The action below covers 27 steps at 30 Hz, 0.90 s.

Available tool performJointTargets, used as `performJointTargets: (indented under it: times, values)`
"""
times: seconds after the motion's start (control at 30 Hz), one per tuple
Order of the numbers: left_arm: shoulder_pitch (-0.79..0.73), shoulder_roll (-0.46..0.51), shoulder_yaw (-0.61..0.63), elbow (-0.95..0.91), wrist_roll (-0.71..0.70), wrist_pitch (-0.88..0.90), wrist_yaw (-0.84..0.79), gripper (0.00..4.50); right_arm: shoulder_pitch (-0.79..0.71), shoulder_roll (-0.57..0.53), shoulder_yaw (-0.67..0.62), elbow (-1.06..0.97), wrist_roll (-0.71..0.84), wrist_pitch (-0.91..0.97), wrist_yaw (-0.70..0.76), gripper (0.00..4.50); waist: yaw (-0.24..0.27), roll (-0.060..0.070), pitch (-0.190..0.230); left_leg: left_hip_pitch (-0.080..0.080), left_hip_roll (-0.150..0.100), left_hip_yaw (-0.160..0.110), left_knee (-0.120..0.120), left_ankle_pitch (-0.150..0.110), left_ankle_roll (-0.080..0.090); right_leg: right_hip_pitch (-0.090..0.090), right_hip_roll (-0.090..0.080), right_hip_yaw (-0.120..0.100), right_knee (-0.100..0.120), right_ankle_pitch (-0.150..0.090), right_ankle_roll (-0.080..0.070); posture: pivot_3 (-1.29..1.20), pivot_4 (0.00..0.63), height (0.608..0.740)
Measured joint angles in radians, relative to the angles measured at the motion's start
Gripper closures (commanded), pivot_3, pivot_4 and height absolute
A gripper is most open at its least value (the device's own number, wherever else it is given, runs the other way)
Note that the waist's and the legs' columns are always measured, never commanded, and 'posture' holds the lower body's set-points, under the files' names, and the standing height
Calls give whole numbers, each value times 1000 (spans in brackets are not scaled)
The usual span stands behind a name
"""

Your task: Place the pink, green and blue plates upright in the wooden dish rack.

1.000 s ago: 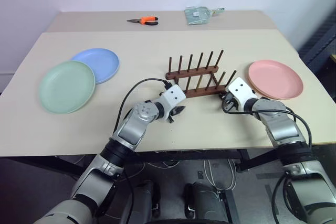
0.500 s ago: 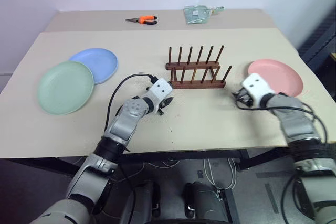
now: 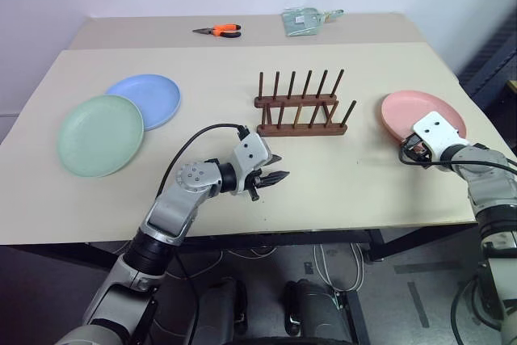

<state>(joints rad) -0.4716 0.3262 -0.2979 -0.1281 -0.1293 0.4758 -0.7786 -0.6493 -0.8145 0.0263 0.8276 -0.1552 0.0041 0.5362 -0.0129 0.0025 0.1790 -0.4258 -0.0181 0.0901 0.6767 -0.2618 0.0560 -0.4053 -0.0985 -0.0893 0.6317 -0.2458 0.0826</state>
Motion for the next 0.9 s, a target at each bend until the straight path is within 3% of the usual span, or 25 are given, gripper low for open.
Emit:
performJointTargets:
  times: [0.13,0.3,0.4,0.5,0.67,0.77,0.9]
  values:
    - [0,5,1,-5,-3,5,15,2631,-25,13,9,67,-3,-52,0,4460,4,0,0,0,0,0,0,0,0,0,0,0,0,0,0,0,150,740]
    - [13,20,16,-25,-3,11,43,2631,-20,11,5,39,-10,-129,-6,4460,1,1,1,0,0,0,0,0,0,0,0,0,0,0,0,0,150,740]
    - [21,17,46,-23,-2,18,83,2631,-13,40,-78,-131,127,-94,53,4460,-5,4,2,0,1,0,0,0,0,0,1,0,1,0,0,0,150,740]
    - [26,5,72,-22,-8,25,112,2631,-57,106,-232,-378,426,163,109,4460,1,4,2,0,2,-1,0,0,0,0,1,0,1,0,0,0,150,740]
    - [35,5,96,-22,-28,44,121,2631,-100,105,-400,-763,945,624,199,4460,25,3,2,-1,2,-2,0,-2,2,0,-1,-1,-2,0,0,0,150,740]
    - [34,5,100,-22,-37,44,121,2631,-132,134,-412,-792,1074,762,172,4460,24,3,2,-1,0,-2,0,-3,3,0,-4,-1,-1,0,0,0,150,740]
    - [34,5,101,-22,-44,44,122,2631,-147,147,-404,-727,1101,826,155,4460,25,3,2,-3,-1,-2,-1,-4,4,-2,-4,-1,-2,0,0,0,150,740]
